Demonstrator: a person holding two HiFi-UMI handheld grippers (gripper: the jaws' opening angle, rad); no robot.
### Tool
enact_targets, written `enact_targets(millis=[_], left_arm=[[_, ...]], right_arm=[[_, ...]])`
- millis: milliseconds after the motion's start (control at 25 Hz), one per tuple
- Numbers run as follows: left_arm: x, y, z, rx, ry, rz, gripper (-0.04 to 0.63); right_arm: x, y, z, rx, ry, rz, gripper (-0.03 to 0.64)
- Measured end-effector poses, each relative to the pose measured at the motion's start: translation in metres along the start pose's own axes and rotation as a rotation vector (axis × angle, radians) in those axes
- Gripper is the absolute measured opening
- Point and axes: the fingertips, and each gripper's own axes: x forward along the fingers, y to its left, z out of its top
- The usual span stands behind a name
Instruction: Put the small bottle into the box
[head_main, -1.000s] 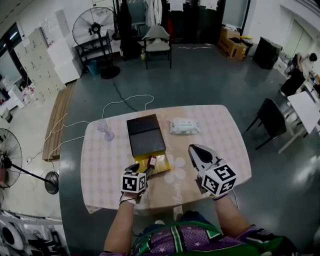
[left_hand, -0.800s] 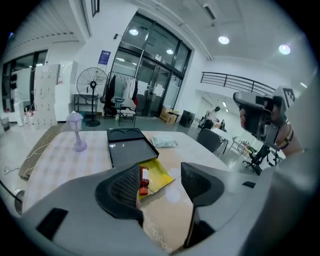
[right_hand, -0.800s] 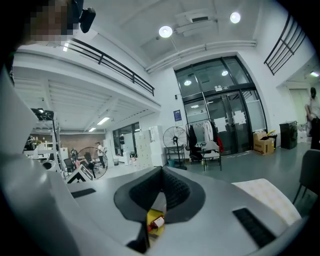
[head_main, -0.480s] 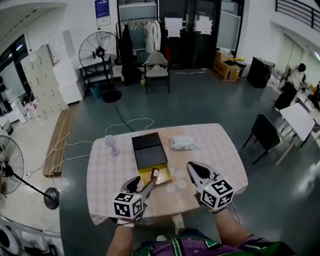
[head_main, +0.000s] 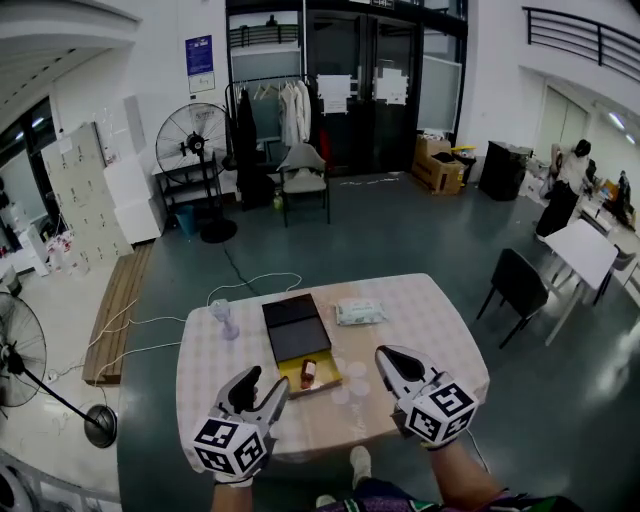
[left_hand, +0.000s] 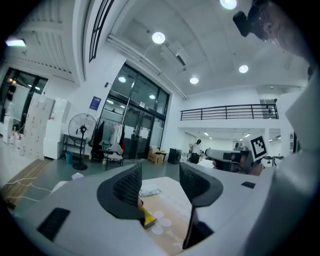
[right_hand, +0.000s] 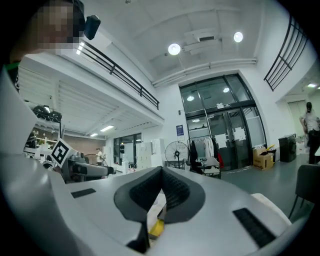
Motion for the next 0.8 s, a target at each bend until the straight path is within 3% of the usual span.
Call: enact_targets(millis=[200, 520, 800], left_arm=[[-0.022, 0.010, 0.020, 0.020, -0.083, 0.042, 0.212], [-0.046, 0.024, 0.039, 0.101, -0.153, 0.144, 0.032], [-0.051, 0.026, 0.035, 0.096, -0.144, 0.156, 0.023]], right_arm=[[-0.007, 0.005, 0.015, -0.033, -0.028, -0.003, 0.005], [-0.004, 0.004, 0.016, -0.021, -0.045, -0.021, 0.005], [-0.009, 0.005, 0.018, -0.022, -0.060, -0.051, 0.005]])
